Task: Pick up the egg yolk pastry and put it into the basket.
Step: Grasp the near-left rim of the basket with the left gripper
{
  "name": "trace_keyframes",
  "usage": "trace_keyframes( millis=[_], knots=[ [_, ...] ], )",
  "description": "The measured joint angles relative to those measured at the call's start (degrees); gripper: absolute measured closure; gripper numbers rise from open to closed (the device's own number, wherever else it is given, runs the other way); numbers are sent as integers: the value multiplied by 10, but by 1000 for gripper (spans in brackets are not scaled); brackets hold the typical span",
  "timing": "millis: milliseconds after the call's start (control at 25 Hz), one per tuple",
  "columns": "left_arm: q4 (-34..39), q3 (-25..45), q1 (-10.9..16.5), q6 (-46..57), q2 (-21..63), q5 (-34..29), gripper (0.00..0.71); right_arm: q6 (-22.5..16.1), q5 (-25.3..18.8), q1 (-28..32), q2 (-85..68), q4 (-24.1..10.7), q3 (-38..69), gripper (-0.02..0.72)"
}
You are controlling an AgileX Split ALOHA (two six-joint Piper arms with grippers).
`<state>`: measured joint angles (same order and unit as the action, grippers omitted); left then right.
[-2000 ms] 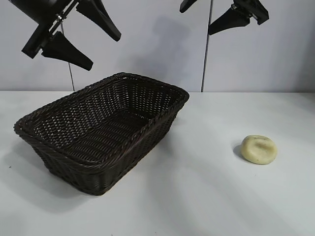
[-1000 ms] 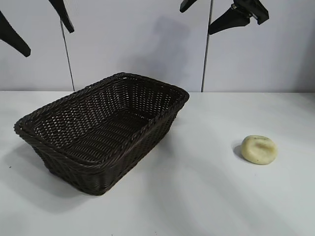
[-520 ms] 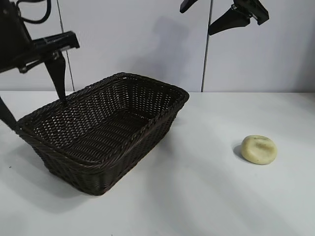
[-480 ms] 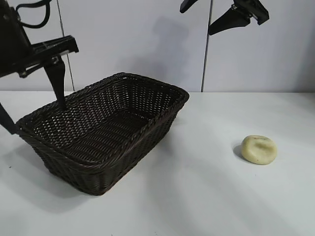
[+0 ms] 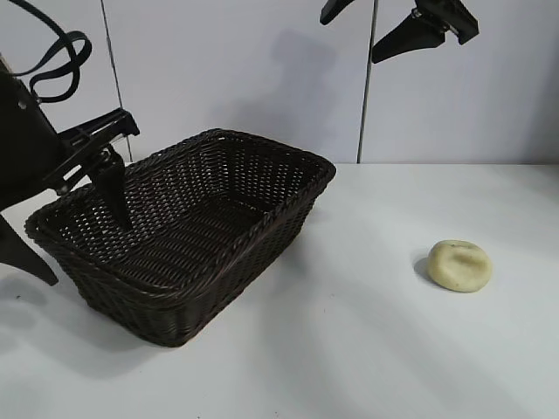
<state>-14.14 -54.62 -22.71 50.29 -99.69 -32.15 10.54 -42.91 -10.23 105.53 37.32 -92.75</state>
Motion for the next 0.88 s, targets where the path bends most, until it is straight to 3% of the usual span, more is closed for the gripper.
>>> trace_keyframes(
  millis=[280, 520, 600, 680, 880],
  knots=[
    [-1, 0, 0, 1, -32, 9, 221, 0, 0, 0, 0, -1, 0, 176],
    [-2, 0, 0, 5, -32, 8, 513, 0, 0, 0, 0, -1, 0, 176],
    [-6, 0, 0, 17, -32, 12, 571, 0, 0, 0, 0, -1, 0, 176],
    [-7, -1, 0, 19, -32, 17, 610, 0, 0, 0, 0, -1, 0, 176],
    [-16, -1, 2, 22, -32, 7, 610, 0, 0, 0, 0, -1, 0, 176]
  ],
)
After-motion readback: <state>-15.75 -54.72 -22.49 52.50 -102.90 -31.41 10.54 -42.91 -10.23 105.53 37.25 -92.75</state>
